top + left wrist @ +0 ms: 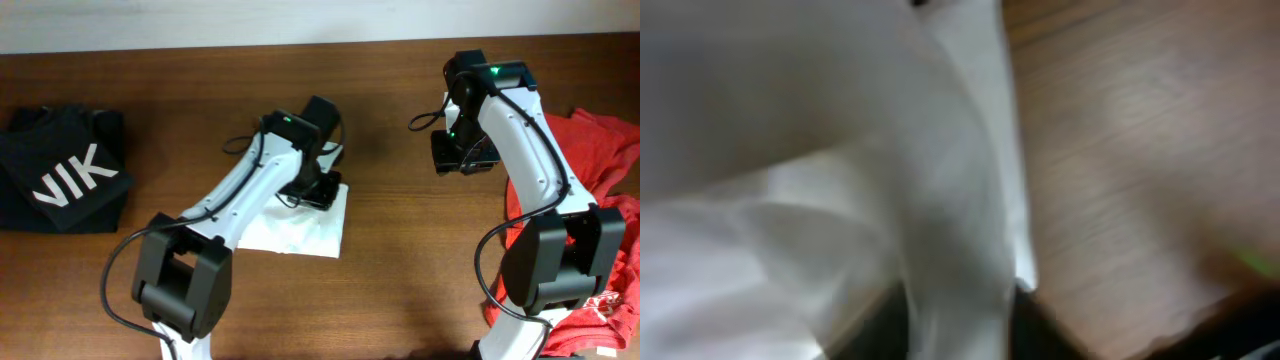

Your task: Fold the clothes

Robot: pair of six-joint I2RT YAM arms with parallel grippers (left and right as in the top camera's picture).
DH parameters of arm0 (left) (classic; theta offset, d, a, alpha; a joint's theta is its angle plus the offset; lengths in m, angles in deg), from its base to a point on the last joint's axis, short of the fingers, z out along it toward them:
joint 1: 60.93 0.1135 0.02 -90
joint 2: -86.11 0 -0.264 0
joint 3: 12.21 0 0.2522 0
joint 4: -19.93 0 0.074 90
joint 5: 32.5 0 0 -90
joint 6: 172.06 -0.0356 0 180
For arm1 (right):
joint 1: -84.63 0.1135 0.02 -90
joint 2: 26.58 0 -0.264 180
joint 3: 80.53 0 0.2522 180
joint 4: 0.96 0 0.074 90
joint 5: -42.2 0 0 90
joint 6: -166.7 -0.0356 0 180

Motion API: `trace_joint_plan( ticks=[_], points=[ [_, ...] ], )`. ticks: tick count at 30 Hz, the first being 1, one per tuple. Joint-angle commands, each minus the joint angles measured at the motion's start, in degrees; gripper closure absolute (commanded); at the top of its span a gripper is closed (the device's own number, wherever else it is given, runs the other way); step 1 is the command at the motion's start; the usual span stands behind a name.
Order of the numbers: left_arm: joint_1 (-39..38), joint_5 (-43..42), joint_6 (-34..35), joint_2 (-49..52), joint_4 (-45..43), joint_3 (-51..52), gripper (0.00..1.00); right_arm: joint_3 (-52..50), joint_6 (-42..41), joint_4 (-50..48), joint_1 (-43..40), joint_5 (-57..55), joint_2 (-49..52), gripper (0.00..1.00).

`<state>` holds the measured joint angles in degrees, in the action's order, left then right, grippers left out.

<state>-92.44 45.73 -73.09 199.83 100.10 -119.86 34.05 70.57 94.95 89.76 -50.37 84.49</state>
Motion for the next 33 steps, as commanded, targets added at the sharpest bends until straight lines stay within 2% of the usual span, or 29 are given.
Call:
trace_joint_plan(
  ticks=[1, 4, 8, 12, 16, 19, 24, 30, 33],
  points=[
    [-2.32, -1.33, 0.83, -0.15, -3.41, 0.94, 0.38, 0.66, -0.11, 0.42, 0.0, -0.7, -0.33, 0.53],
    [-1.2, -0.83, 0.81, -0.17, -4.74, -1.36, 0.38, 0.66, -0.11, 0.59, 0.02, -0.68, -0.33, 0.53],
    [4.79, 2.19, 0.83, -0.7, -1.09, -7.02, 0.38, 0.66, 0.9, 1.4, 0.11, 0.57, -0.33, 0.52],
    [14.6, 3.02, 0.81, -0.83, -0.07, -9.11, 0.39, 0.66, 13.38, 1.49, 0.63, 20.7, -0.33, 0.53],
    [20.63, 1.01, -2.32, 0.66, -2.45, -8.61, 0.44, 0.61, 20.31, 1.51, 4.17, 34.91, -0.22, 0.53],
    [22.38, 1.18, -5.95, 3.15, -4.04, -7.45, 0.46, 0.37, 20.92, 0.72, 9.6, 37.31, 0.0, 0.58],
    [22.43, 3.02, -6.08, 9.64, -4.13, -7.41, 0.46, -2.78, 20.65, -4.35, 18.67, 38.49, 0.02, 0.59],
    [22.43, 3.23, -6.05, 14.95, -3.26, -7.41, 0.46, -12.9, 19.21, -14.45, 25.16, 41.81, 0.02, 0.58],
    [22.43, 6.64, -6.03, 16.52, -2.45, -7.39, 0.46, -20.09, 18.73, -21.51, 26.8, 41.64, 0.02, 0.58]
  ],
)
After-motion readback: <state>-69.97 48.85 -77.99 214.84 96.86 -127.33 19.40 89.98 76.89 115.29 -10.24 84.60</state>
